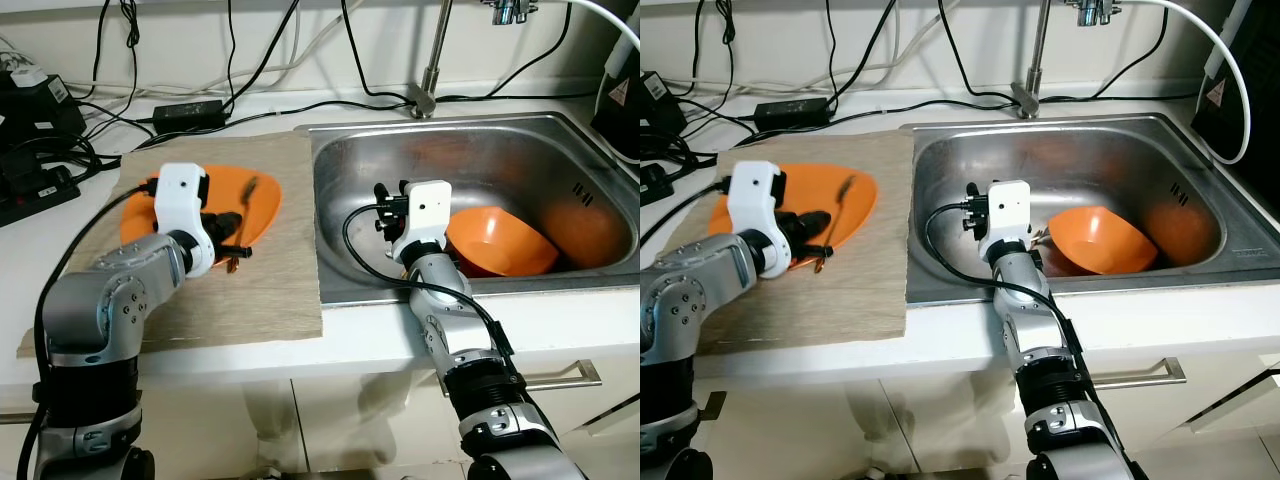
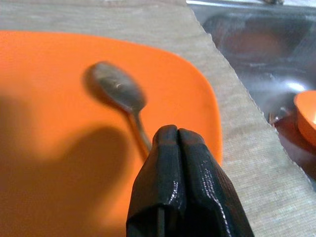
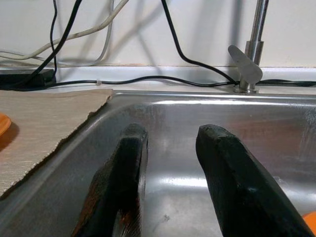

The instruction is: Kitchen organization

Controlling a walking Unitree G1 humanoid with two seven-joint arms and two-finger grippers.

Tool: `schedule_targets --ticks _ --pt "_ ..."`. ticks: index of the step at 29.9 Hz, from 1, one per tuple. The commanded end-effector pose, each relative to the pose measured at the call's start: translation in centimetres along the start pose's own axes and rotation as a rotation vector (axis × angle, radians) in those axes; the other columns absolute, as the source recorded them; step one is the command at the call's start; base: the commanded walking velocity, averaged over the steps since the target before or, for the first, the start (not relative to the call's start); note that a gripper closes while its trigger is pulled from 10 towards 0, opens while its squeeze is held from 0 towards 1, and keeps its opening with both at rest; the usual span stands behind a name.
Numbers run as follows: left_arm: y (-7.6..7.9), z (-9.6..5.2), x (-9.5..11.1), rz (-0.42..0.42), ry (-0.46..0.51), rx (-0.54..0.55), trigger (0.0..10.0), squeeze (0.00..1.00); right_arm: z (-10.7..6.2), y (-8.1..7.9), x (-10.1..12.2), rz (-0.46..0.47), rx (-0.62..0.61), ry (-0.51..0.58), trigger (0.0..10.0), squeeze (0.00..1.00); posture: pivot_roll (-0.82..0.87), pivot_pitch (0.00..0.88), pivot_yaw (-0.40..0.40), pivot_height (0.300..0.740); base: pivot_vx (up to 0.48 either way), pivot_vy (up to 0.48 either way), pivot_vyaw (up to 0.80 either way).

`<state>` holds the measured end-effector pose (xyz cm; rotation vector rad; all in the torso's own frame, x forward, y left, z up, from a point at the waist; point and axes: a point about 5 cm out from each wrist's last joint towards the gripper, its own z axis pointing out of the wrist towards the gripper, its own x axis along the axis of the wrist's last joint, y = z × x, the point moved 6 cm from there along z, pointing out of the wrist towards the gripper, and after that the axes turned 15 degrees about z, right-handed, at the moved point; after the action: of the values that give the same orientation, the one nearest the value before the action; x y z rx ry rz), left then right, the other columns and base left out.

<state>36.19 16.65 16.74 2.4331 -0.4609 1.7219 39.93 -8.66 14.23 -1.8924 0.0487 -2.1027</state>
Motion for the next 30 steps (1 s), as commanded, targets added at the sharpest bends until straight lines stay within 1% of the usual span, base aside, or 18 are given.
schedule_targets --ticks 1,4,5,7,8,10,11,13,14,21,30 --pt "-0.9 -0.1 1.4 0.001 0.057 0.032 0.0 0.0 0.0 -0.1 0.0 0.014 0.0 0.0 10.0 0.0 -0.02 0.0 0.09 0.74 0.0 0.0 0.0" --pt "-0.8 -0.1 2.0 -0.001 0.086 0.028 0.0 0.0 0.1 -0.2 0.0 0.023 0.007 -0.002 10.0 0.0 -0.02 0.0 0.089 0.74 0.0 0.0 0.0" --pt "-0.3 0.0 2.0 0.034 0.084 0.008 0.0 0.0 0.1 -0.2 0.1 0.018 0.008 0.0 10.0 0.0 -0.02 0.0 0.088 0.74 0.0 0.0 0.0" --pt "-0.2 0.0 2.0 0.038 0.08 0.003 0.0 0.0 0.0 -0.2 0.1 0.018 0.008 0.0 10.0 0.0 -0.02 0.0 0.088 0.74 0.0 0.0 0.0" --pt "0.0 0.2 1.7 0.072 0.054 0.005 6.1 0.0 0.0 -0.2 0.1 0.016 0.007 -0.001 10.0 0.0 -0.02 0.0 0.088 0.74 0.0 0.0 0.0" --pt "0.1 0.2 1.5 0.081 0.047 0.006 6.1 0.0 0.0 -0.2 0.1 0.016 0.006 -0.002 10.0 0.0 -0.02 0.0 0.089 0.74 0.0 0.0 0.0" --pt "0.1 0.3 1.4 0.093 0.039 0.01 10.0 0.0 0.0 -0.2 0.0 0.015 0.006 -0.002 10.0 0.0 -0.03 0.0 0.09 0.74 0.0 0.0 0.0" --pt "0.1 0.3 1.4 0.097 0.037 0.013 10.0 0.0 0.0 -0.2 0.0 0.015 0.006 -0.003 10.0 0.0 -0.03 0.0 0.09 0.74 0.0 0.0 0.0" --pt "0.2 0.3 1.2 0.096 0.033 0.016 10.0 1.0 0.0 -0.2 0.0 0.014 0.006 -0.003 10.0 0.0 -0.03 0.0 0.092 0.74 0.0 0.0 0.0" --pt "0.6 0.4 0.5 0.091 0.009 0.007 10.0 1.0 -0.1 -0.2 -0.1 0.013 0.002 -0.005 10.0 0.0 -0.03 0.0 0.095 0.74 0.0 0.0 0.0" --pt "0.4 0.8 -0.9 0.083 -0.021 0.025 10.0 1.0 -0.1 0.0 0.3 0.016 -0.004 0.0 10.0 0.0 -0.04 0.0 0.096 0.74 0.0 0.0 0.0"
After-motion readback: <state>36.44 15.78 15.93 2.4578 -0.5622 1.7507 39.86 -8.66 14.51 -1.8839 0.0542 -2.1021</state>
